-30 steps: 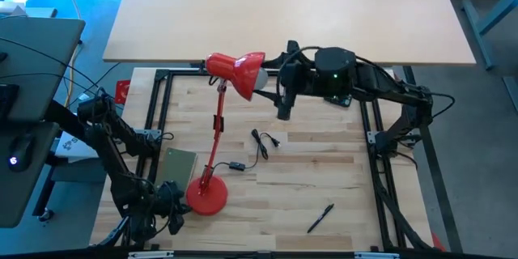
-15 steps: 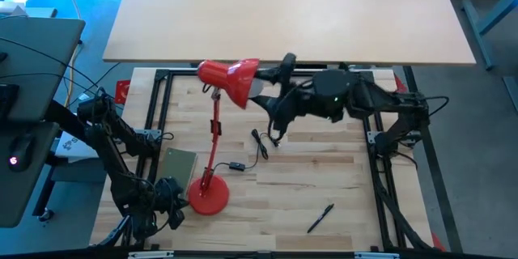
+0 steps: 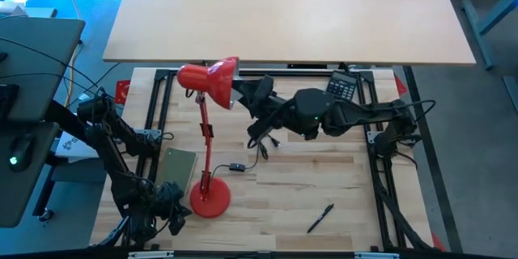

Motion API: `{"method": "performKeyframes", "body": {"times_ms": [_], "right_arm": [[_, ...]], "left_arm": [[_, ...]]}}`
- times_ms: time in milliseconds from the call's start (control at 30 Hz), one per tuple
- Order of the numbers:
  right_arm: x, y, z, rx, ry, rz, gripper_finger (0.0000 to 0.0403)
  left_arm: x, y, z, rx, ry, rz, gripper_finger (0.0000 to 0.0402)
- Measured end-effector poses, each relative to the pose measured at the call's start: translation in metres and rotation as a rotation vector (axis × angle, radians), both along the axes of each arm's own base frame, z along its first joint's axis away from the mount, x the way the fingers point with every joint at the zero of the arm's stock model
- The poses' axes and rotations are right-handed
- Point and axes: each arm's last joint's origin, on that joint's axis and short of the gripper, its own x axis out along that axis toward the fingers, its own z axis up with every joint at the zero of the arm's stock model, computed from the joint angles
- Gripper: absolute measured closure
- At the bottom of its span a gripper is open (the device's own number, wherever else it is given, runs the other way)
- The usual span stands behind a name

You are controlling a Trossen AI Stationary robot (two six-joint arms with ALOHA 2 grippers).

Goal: Screw lightbulb
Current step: Remove the white lightbulb from the red lamp

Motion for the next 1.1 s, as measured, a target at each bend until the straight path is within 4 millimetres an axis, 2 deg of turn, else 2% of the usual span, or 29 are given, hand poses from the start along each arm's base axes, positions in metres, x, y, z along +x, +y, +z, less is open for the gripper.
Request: {"method": "performKeyframes", "body": {"times_ms": [367,633,833,1100], "right_arm": [[-0.001,0.006,0.001,0.038,-0.024,0.01,0.0132],[-0.002,0.008,0.001,0.015,-0.013,-0.007,0.0132],[-0.004,0.015,0.001,0.061,-0.032,0.015,0.0132],[-0.006,0.022,0.001,0.018,-0.012,0.044,0.0132]], "left_arm": [[-0.001,-0.002,0.0,-0.027,0.045,-0.041,0.0401],[-0.001,-0.003,0.0,-0.066,0.063,-0.017,0.0401],[-0.001,-0.003,0.0,-0.078,0.065,-0.006,0.0401],[-0.001,-0.003,0.0,-0.072,0.065,-0.012,0.0401]]}}
